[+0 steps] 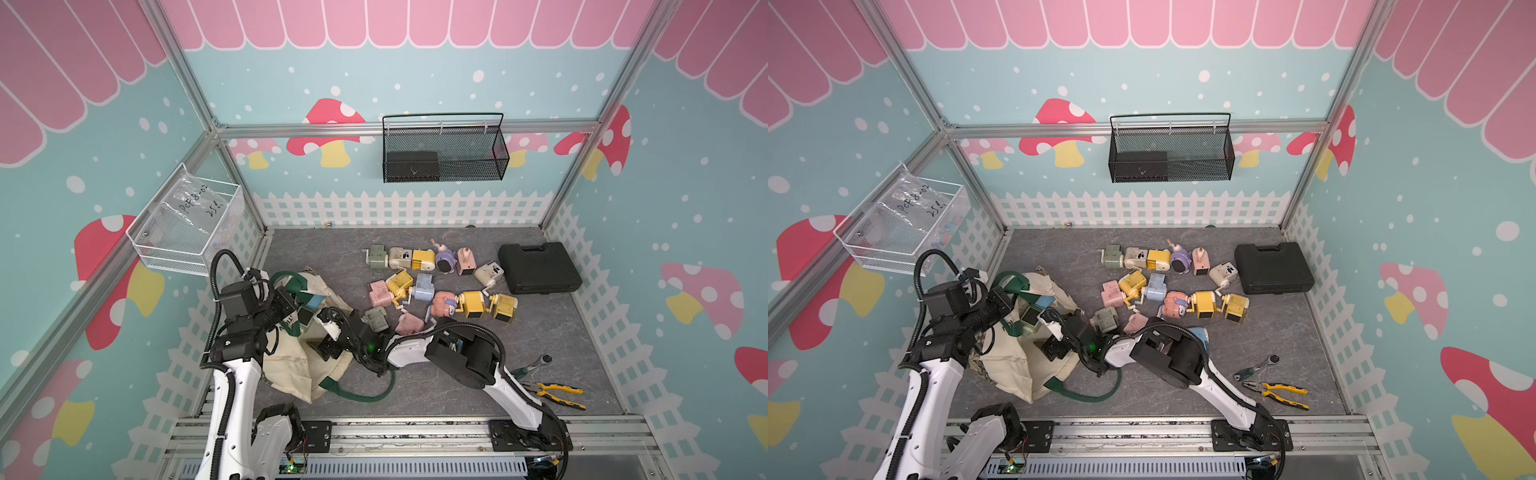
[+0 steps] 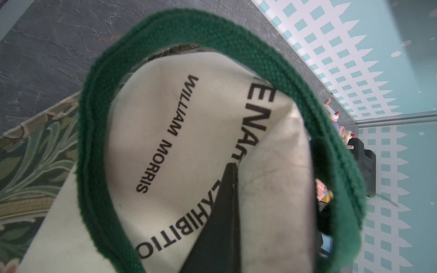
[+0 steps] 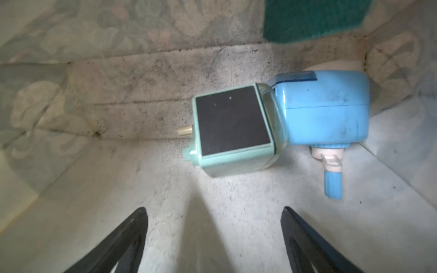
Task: Take out the pencil sharpeners from the tote bags
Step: Pick up the pencil sharpener from the canvas bag.
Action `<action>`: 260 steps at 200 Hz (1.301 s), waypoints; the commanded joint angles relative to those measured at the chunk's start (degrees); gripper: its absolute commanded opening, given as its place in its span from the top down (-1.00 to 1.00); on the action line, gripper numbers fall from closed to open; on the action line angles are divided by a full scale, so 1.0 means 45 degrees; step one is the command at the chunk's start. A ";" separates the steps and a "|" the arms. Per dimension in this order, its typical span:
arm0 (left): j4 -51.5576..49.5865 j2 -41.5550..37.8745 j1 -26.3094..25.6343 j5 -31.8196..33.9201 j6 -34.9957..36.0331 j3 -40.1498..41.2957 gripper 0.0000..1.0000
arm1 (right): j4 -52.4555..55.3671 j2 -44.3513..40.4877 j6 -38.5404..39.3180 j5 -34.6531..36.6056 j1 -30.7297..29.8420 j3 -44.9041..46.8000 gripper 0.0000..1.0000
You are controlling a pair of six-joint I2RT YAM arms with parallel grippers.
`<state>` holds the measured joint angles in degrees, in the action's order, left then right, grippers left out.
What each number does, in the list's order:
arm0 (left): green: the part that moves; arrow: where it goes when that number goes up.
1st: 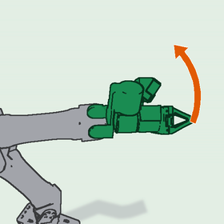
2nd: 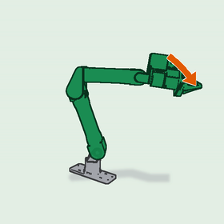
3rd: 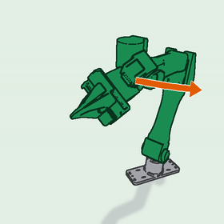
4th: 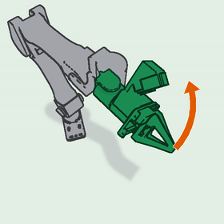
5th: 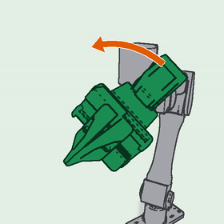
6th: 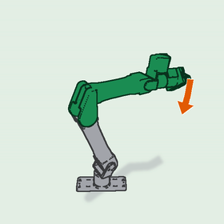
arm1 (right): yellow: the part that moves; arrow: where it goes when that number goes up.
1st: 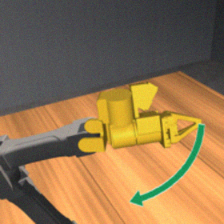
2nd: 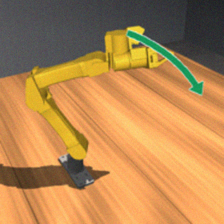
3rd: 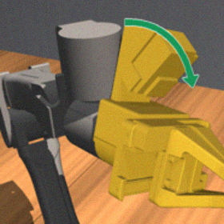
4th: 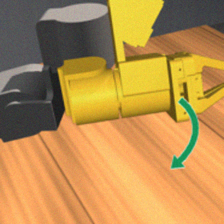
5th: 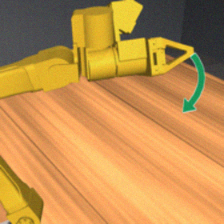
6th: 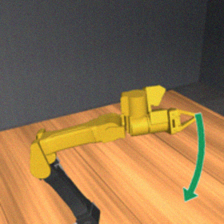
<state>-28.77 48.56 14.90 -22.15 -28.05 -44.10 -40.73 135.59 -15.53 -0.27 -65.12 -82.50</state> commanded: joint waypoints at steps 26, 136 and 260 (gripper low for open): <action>-0.0295 -0.0033 0.0120 -0.0005 0.0062 0.0264 1.00 | -0.1373 0.0898 0.0209 0.0626 0.0063 -0.0868 -0.82; -0.0256 0.0030 0.0114 -0.0107 0.0082 0.0254 1.00 | -0.2541 0.2286 0.0440 0.1760 0.0115 -0.2440 -0.83; -0.0263 0.0038 0.0109 -0.0175 0.0082 0.0286 1.00 | -0.3312 0.2416 0.1750 -0.0069 0.0096 -0.2574 -0.47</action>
<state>-28.42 48.80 14.94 -22.57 -28.05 -44.01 -51.90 145.75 -9.21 0.21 -64.77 -92.88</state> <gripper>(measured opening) 0.045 0.693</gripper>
